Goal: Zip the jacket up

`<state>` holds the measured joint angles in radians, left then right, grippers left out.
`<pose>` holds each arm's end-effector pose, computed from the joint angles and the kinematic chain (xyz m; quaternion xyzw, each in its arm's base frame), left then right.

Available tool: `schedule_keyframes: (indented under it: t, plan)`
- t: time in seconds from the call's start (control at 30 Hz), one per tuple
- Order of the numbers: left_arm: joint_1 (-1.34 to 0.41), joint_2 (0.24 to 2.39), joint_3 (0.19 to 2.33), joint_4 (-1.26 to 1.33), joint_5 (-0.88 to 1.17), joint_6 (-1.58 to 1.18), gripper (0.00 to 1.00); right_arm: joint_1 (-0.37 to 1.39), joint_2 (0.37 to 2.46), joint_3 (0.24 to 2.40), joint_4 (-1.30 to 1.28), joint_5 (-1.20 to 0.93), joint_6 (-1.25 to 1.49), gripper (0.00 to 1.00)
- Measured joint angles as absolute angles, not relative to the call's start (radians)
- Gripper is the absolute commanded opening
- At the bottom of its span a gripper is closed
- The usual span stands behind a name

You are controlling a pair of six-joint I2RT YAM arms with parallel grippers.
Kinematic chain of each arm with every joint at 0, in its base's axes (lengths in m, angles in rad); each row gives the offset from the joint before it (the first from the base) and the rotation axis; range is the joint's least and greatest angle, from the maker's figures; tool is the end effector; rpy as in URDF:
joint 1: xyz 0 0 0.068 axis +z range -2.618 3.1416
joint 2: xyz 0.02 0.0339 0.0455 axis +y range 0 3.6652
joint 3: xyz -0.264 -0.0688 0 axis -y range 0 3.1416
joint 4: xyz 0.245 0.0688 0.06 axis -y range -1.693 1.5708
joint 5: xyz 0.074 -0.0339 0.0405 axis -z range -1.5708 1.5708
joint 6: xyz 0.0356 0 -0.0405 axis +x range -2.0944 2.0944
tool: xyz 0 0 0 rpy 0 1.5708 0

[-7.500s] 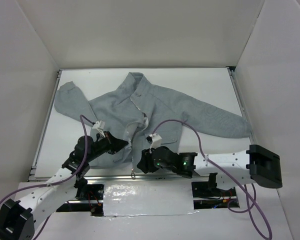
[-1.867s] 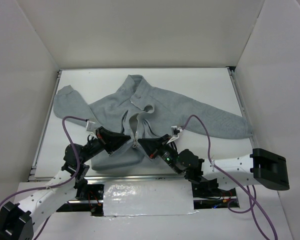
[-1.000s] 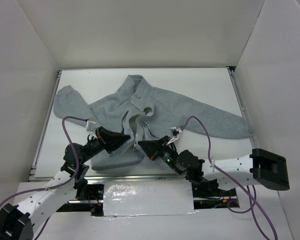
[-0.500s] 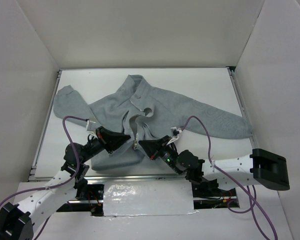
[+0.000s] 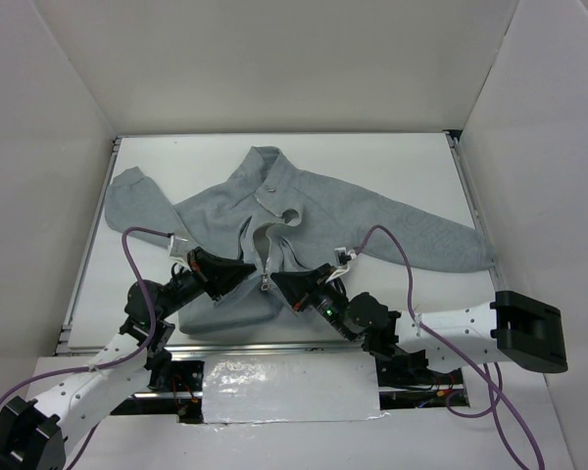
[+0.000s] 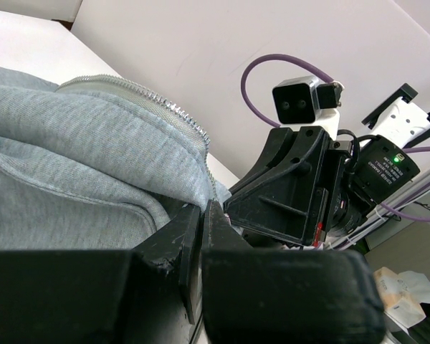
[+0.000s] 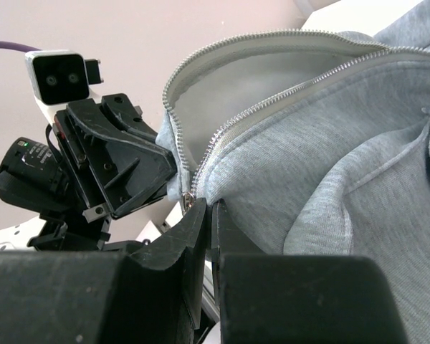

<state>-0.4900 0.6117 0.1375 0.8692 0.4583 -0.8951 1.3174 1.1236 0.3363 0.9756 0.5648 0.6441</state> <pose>0.1223 -0.0831 0.2474 0.0765 0.5671 -0.6144 0.5432 0.0745 0.2116 0.2398 0.0004 0.6488 0.5160 0.5593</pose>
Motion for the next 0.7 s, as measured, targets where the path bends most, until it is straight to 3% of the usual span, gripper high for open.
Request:
schedule_keyframes:
  t: [0.7]
  plan:
    - [-0.490,0.621,0.124,0.902,0.467,-0.897,0.00,1.306,1.127,0.361,0.970,0.569,0.637,0.00]
